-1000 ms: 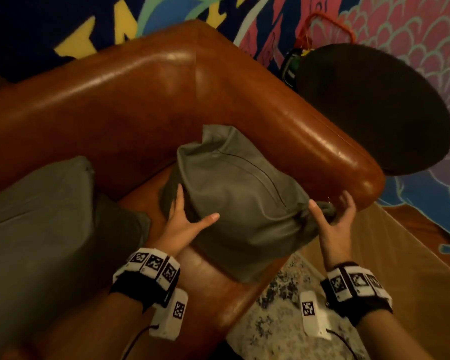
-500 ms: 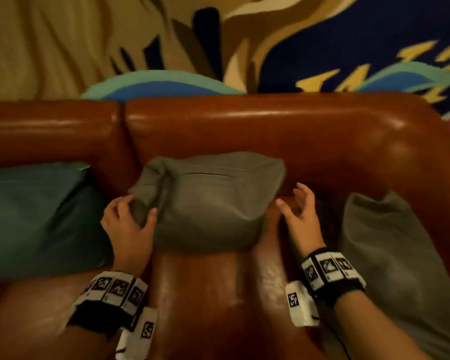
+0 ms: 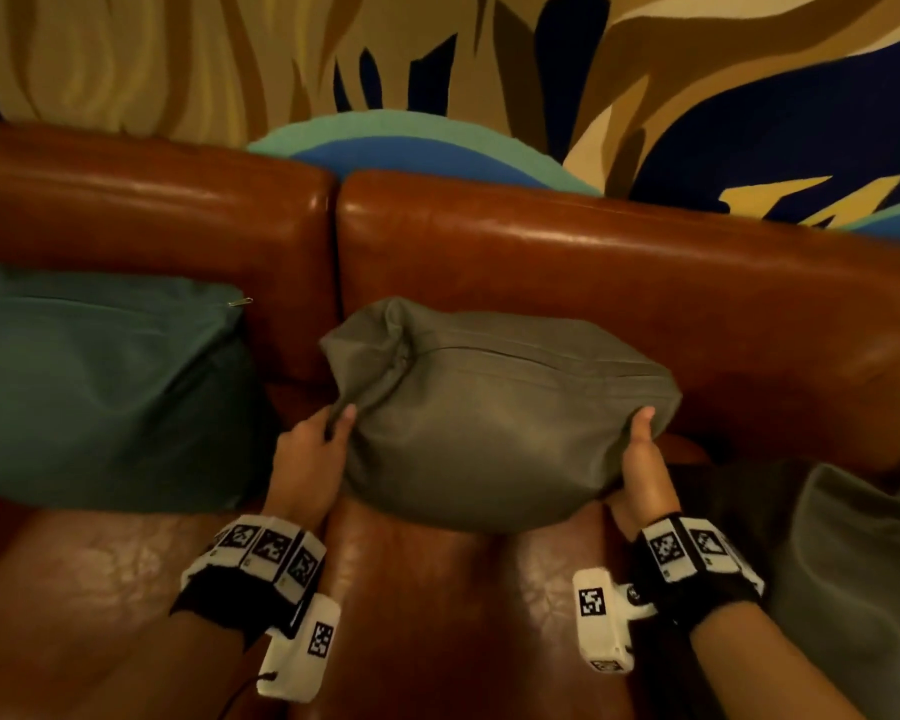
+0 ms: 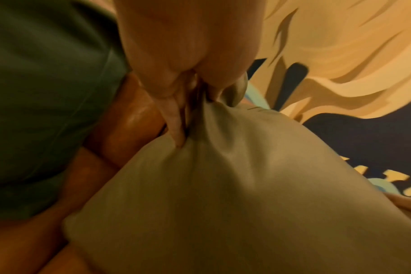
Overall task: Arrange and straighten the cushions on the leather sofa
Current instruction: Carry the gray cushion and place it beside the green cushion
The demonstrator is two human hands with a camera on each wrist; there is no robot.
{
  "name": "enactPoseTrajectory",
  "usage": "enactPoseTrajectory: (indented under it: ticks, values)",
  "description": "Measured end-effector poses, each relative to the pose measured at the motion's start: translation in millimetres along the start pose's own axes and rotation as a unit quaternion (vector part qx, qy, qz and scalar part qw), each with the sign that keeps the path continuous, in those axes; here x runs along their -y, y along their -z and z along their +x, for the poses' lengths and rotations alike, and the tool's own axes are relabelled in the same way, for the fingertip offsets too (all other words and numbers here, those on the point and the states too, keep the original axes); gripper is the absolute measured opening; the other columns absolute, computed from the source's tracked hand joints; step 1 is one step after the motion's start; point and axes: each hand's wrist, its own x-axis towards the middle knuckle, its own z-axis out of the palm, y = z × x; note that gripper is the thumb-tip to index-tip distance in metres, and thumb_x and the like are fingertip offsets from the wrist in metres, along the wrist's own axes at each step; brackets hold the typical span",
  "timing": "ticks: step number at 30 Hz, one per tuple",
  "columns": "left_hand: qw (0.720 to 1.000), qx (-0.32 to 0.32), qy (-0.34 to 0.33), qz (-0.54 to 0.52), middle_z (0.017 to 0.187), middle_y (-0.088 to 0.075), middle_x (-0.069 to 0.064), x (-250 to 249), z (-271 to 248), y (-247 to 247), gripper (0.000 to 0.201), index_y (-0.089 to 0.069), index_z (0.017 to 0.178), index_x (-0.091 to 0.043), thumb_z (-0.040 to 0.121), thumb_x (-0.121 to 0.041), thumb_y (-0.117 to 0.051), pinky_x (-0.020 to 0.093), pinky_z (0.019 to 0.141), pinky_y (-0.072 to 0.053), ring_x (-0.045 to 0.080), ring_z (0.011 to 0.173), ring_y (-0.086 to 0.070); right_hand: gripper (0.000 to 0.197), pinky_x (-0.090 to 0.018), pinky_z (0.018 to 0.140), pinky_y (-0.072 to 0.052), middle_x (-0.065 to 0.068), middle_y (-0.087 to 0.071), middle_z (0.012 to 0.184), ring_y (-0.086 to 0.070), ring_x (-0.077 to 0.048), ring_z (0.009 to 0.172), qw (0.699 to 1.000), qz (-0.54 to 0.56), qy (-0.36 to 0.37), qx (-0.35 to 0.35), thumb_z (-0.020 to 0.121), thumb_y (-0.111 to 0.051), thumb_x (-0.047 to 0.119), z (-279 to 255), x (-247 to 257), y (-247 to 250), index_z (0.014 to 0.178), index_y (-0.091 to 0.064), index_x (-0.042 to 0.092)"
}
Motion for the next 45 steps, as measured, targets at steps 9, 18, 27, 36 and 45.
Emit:
enactPoseTrajectory:
  ticks: [9,18,27,36,45]
  values:
    - [0.991,0.067,0.112,-0.018,0.135,-0.055,0.015,-6.3,23.6,-5.4,0.058,-0.044,0.141,-0.018,0.094,-0.052,-0.045,0.051,0.103,-0.043,0.037,0.120,-0.054,0.101,-0.044,0.103,-0.047,-0.007,-0.065,0.130,-0.064,-0.027,0.113,0.998,0.020,-0.041,0.037,0.070,-0.047,0.086,22.8,-4.6,-13.5,0.144,-0.048,0.018]
    - [0.998,0.003,0.031,0.053,0.112,-0.065,0.020,-21.9,22.7,3.7,0.045,-0.063,0.114,-0.005,0.098,-0.042,-0.044,0.042,0.095,-0.044,0.036,0.106,-0.059,0.080,-0.050,0.116,-0.032,-0.007,-0.057,0.140,-0.050,-0.029,0.132,0.996,0.002,-0.085,0.040,0.090,-0.031,0.075,10.2,10.4,-17.3,0.146,-0.046,0.019]
    - [0.985,-0.155,-0.067,0.022,0.146,-0.031,0.022,-66.7,-18.7,-14.8,0.055,-0.035,0.142,-0.007,0.093,-0.021,-0.057,0.045,0.108,-0.027,0.038,0.133,-0.030,0.059,-0.034,0.110,-0.037,0.000,-0.046,0.148,-0.045,-0.021,0.134,0.999,-0.013,0.035,0.006,0.099,-0.046,0.050,-39.8,17.4,24.6,0.149,-0.038,0.020]
    - [0.898,0.094,-0.419,0.096,0.116,-0.046,0.015,-202.9,-98.1,-153.4,0.009,-0.066,0.093,-0.011,0.088,-0.008,-0.059,0.026,0.092,-0.025,0.030,0.111,-0.039,0.012,-0.034,0.100,-0.045,0.000,-0.068,0.111,-0.060,-0.016,0.111,0.942,-0.208,0.153,-0.213,0.095,-0.061,0.021,-151.7,-25.9,246.2,0.105,-0.069,0.021]
    - [0.817,0.340,-0.442,0.148,0.156,-0.026,0.005,-256.2,-149.5,-323.5,0.044,-0.047,0.139,-0.028,0.095,-0.025,-0.054,0.047,0.115,-0.025,0.028,0.142,-0.025,0.009,-0.038,0.093,-0.042,-0.008,-0.058,0.118,-0.052,-0.026,0.111,0.890,-0.266,0.022,-0.370,0.095,-0.059,0.033,-169.7,-106.9,382.1,0.096,-0.068,0.030]
